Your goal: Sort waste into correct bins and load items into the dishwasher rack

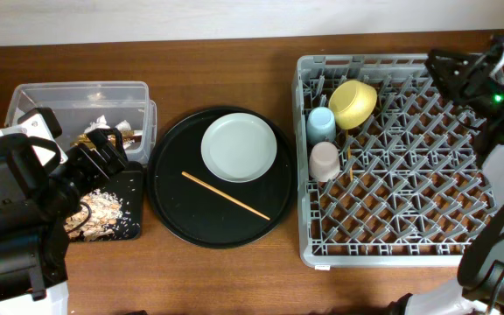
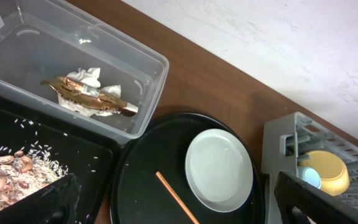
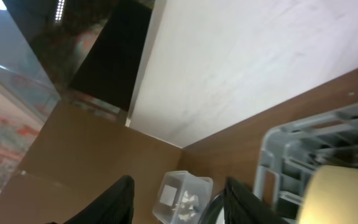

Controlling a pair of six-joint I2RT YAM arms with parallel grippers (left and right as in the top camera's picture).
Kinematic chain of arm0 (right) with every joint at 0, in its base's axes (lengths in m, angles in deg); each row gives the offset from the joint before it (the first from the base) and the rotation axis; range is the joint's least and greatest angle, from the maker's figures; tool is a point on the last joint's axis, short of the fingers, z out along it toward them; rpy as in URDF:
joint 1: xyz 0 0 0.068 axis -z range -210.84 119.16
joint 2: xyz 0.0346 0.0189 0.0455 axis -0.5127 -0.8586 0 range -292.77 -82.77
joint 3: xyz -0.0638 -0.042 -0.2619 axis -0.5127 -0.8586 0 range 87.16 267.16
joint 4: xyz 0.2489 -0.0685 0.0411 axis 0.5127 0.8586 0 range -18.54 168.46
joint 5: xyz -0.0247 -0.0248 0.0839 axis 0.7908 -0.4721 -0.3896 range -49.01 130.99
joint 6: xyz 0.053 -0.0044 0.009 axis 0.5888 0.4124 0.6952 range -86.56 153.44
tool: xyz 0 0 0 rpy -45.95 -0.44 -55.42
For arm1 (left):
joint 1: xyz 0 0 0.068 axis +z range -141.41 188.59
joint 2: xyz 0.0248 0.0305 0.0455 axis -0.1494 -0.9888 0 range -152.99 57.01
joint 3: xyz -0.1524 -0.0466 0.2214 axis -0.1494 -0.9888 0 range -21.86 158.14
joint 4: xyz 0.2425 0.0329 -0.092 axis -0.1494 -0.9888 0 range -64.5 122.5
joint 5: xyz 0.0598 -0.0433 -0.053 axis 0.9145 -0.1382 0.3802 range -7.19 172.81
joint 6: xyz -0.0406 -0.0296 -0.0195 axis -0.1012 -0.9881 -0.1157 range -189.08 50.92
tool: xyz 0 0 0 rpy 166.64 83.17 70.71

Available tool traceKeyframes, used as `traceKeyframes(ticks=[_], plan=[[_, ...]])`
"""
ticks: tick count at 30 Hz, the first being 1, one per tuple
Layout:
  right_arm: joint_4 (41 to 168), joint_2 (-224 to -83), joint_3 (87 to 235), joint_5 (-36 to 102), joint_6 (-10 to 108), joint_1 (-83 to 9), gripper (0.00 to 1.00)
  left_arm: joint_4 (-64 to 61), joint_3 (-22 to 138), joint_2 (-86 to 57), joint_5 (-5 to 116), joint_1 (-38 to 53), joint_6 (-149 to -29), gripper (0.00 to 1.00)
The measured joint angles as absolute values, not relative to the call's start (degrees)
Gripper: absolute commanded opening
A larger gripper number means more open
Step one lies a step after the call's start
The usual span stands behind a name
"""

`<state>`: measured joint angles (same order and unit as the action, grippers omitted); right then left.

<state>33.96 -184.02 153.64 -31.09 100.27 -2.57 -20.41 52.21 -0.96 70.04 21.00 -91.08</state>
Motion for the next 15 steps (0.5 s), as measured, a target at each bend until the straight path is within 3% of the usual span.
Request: traceKeyframes(ticks=[3,8,11,15], plan=[[43.84,-181.27,153.79,-23.66,97.16,-10.17,0.47,-20.43,52.21,-0.96,70.04,21.0,-91.1,0.99],[90.83,-175.98,162.71,4.04,64.53,-34.24,0.5,-20.41,52.21,-0.96,70.04,21.0,-91.1,0.99],[101.52,-175.7,170.12,22.24,44.57,-52.91,0.52,-20.43,52.21,-0.96,70.04,21.0,-91.1,0.99],[114.57,-176.07,170.71,32.56,29.91,-69.43,0.4,-20.28,52.21,-0.96,70.04,21.0,-91.1,0.99]])
